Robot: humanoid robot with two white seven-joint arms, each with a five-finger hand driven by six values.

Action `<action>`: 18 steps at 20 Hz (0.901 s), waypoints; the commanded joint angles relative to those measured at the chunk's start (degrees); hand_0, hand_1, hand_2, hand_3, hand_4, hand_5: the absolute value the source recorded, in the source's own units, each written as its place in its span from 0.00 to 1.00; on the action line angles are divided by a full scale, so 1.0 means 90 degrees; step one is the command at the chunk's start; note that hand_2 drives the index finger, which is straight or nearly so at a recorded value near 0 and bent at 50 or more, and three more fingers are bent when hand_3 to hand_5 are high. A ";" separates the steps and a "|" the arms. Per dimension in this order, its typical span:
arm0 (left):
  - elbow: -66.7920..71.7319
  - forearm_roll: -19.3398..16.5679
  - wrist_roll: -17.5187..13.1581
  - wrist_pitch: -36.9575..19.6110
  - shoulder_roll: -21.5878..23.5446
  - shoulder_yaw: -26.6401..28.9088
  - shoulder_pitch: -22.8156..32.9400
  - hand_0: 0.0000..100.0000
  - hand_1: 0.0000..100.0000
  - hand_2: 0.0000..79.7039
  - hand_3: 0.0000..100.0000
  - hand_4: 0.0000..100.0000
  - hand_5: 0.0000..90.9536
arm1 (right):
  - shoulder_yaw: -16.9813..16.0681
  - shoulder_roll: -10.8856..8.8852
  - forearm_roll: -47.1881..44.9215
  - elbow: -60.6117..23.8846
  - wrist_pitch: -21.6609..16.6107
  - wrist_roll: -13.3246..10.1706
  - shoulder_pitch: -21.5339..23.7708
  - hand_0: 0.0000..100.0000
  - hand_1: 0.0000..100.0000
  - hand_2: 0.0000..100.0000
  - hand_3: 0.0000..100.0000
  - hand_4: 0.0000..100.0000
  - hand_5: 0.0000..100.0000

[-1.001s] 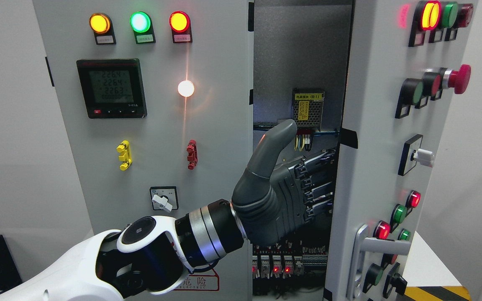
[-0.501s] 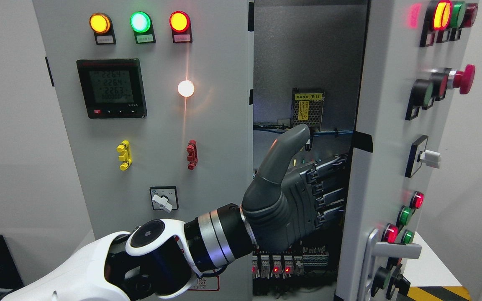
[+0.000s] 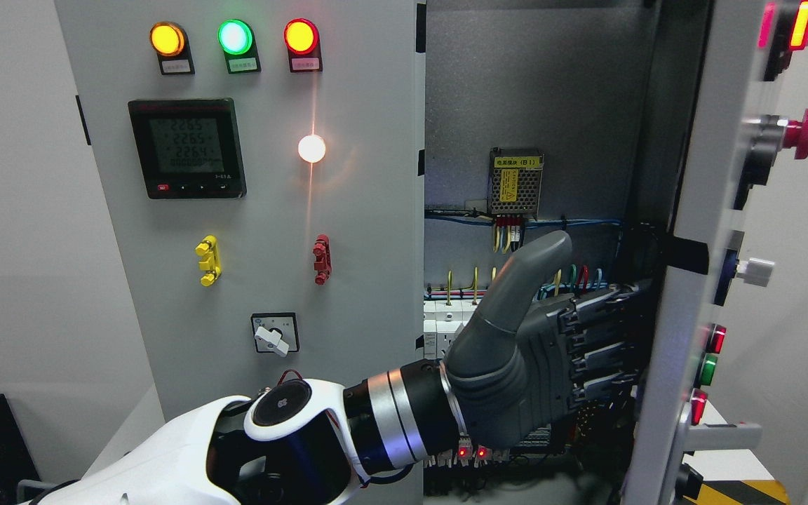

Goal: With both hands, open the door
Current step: 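Push the door edge outward with the left hand, swinging it wider open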

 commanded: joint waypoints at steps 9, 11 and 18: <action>0.0677 -0.0041 0.0062 0.0101 -0.1391 -0.0270 -0.0191 0.00 0.00 0.00 0.00 0.00 0.00 | 0.0019 0.0000 0.0000 0.0000 0.0003 0.0005 0.0000 0.19 0.00 0.00 0.00 0.00 0.00; 0.0765 -0.0051 0.0062 0.0131 -0.1547 -0.0260 -0.0201 0.00 0.00 0.00 0.00 0.00 0.00 | 0.0019 0.0000 0.0000 0.0000 0.0003 0.0005 0.0000 0.19 0.00 0.00 0.00 0.00 0.00; 0.1077 -0.0061 0.0072 0.0131 -0.2113 -0.0289 -0.0386 0.00 0.00 0.00 0.00 0.00 0.00 | 0.0019 0.0000 0.0000 0.0000 0.0003 0.0005 0.0000 0.19 0.00 0.00 0.00 0.00 0.00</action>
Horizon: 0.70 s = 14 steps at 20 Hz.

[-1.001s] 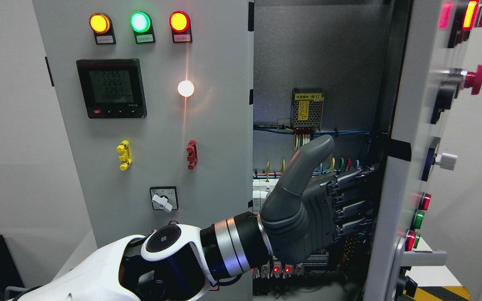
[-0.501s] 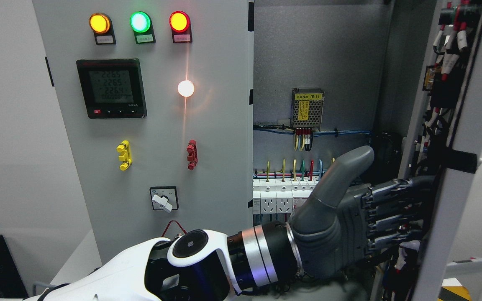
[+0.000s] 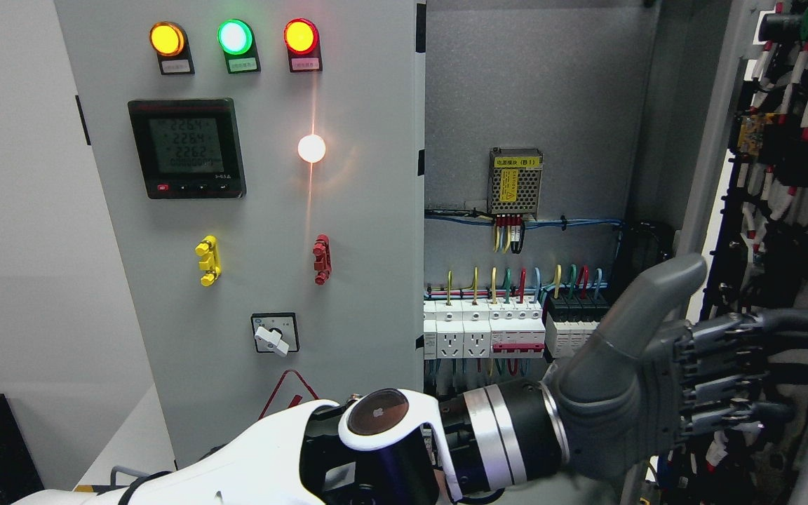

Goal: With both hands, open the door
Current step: 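Push the door edge outward with the left hand, swinging it wider open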

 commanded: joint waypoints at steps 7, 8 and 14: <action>0.0680 -0.0003 0.0020 -0.0027 -0.1260 -0.0285 -0.0459 0.00 0.00 0.00 0.00 0.00 0.00 | 0.0019 0.0000 -0.0001 0.0000 0.0004 0.0005 0.0000 0.19 0.00 0.00 0.00 0.00 0.00; 0.0787 -0.0003 0.0020 -0.0027 -0.1338 -0.0305 -0.0489 0.00 0.00 0.00 0.00 0.00 0.00 | 0.0020 0.0000 -0.0001 0.0000 0.0004 0.0005 0.0000 0.19 0.00 0.00 0.00 0.00 0.00; 0.1431 -0.0022 0.0030 -0.0017 -0.1846 -0.0315 -0.0547 0.00 0.00 0.00 0.00 0.00 0.00 | 0.0020 0.0000 -0.0001 0.0000 0.0004 0.0005 0.0000 0.19 0.00 0.00 0.00 0.00 0.00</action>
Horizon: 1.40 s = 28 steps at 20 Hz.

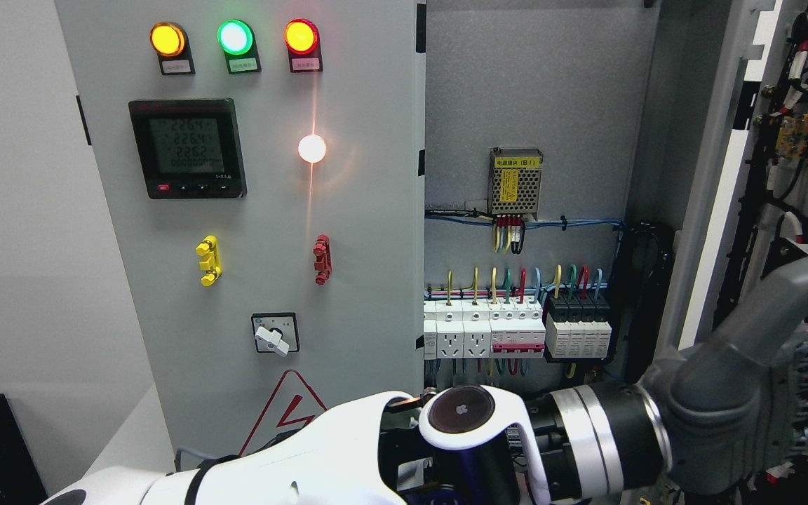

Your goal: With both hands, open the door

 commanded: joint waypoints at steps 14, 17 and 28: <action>0.1556 -0.0107 0.0009 -0.0012 -0.1425 -0.0146 -0.0246 0.00 0.00 0.00 0.00 0.00 0.00 | 0.0019 0.0000 -0.0001 -0.0001 0.0003 0.0005 0.0000 0.19 0.00 0.00 0.00 0.00 0.00; 0.1556 -0.0107 0.0009 -0.0012 -0.1425 -0.0214 -0.0256 0.00 0.00 0.00 0.00 0.00 0.00 | 0.0010 0.0000 -0.0001 -0.0001 0.0003 0.0005 0.0000 0.19 0.00 0.00 0.00 0.00 0.00; 0.1021 -0.0067 0.0009 -0.0012 -0.1007 -0.0166 -0.0285 0.00 0.00 0.00 0.00 0.00 0.00 | 0.0019 0.0000 -0.0001 -0.0001 0.0003 0.0005 0.0000 0.19 0.00 0.00 0.00 0.00 0.00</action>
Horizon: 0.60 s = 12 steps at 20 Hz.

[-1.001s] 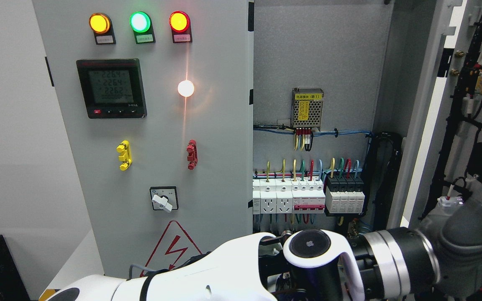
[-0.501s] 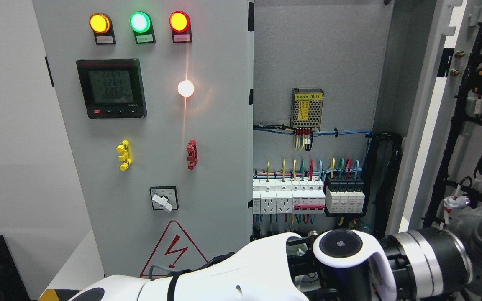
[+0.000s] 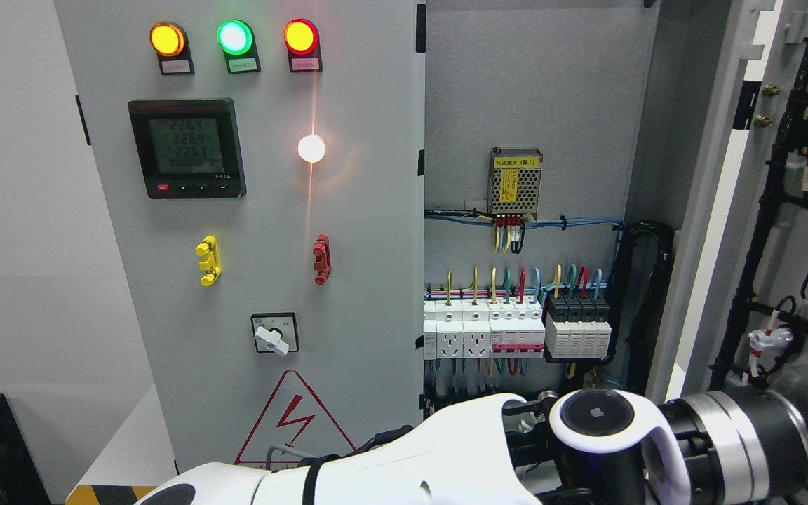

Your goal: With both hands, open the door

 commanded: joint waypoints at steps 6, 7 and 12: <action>-0.1268 0.0038 -0.0003 0.0012 0.1413 0.0125 0.0159 0.00 0.00 0.00 0.00 0.00 0.00 | 0.0020 0.0000 0.0000 0.0000 0.0004 0.0006 0.0000 0.19 0.00 0.00 0.00 0.00 0.00; -0.1443 0.0038 -0.0003 0.0022 0.1609 0.0183 0.0266 0.00 0.00 0.00 0.00 0.00 0.00 | 0.0010 0.0000 0.0000 0.0000 0.0004 0.0006 0.0000 0.19 0.00 0.00 0.00 0.00 0.00; -0.2468 0.0047 -0.0013 0.0003 0.2760 0.0301 0.0793 0.00 0.00 0.00 0.00 0.00 0.00 | 0.0010 0.0000 0.0009 0.0000 0.0004 0.0006 0.0000 0.19 0.00 0.00 0.00 0.00 0.00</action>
